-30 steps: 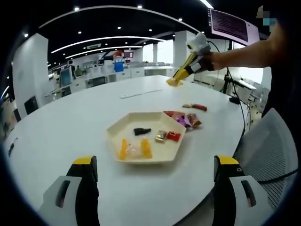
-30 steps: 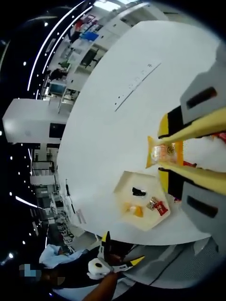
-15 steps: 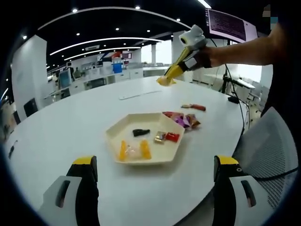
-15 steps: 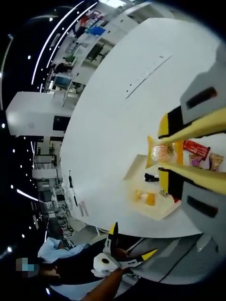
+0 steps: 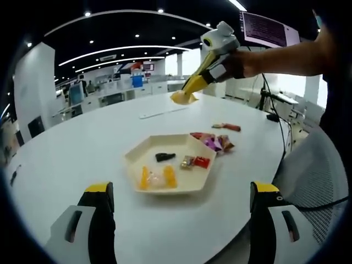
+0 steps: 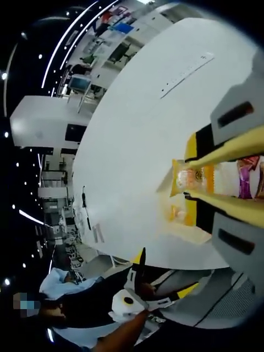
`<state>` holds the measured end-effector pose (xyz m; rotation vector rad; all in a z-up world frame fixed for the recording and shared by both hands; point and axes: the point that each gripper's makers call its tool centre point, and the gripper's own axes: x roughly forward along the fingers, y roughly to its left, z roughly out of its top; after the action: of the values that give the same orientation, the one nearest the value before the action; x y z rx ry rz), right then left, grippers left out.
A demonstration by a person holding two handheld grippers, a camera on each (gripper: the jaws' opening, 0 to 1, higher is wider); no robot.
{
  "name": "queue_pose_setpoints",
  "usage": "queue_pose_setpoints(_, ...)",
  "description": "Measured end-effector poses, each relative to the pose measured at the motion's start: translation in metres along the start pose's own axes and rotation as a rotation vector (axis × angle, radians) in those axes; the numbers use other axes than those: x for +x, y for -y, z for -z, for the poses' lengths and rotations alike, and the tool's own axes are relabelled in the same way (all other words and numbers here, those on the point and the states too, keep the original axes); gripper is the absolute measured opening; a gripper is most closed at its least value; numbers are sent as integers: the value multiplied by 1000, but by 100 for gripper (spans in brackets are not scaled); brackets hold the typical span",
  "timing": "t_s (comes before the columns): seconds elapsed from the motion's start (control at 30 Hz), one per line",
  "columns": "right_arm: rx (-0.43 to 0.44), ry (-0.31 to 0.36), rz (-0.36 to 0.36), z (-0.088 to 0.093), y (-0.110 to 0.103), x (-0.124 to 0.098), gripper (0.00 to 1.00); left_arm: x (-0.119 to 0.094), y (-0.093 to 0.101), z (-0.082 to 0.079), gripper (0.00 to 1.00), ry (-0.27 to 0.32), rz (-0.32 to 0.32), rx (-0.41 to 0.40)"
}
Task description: Place the target food into the container with the food tongs after gripping and lifting it, then release it inside without dropping or visibly crushing the food.
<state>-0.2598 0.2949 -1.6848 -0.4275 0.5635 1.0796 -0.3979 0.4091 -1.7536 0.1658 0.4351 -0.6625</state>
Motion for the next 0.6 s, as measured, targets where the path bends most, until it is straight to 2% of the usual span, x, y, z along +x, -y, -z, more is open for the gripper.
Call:
queue_pose_setpoints(0.2,-19,7,-30,-12,-19,13,23,-1,-1,-1,100,4,-3,-1)
queue_pose_setpoints(0.6,-63,5,-71,-24,-48,32,23,-1,-4,-2,100,14,-16,-2)
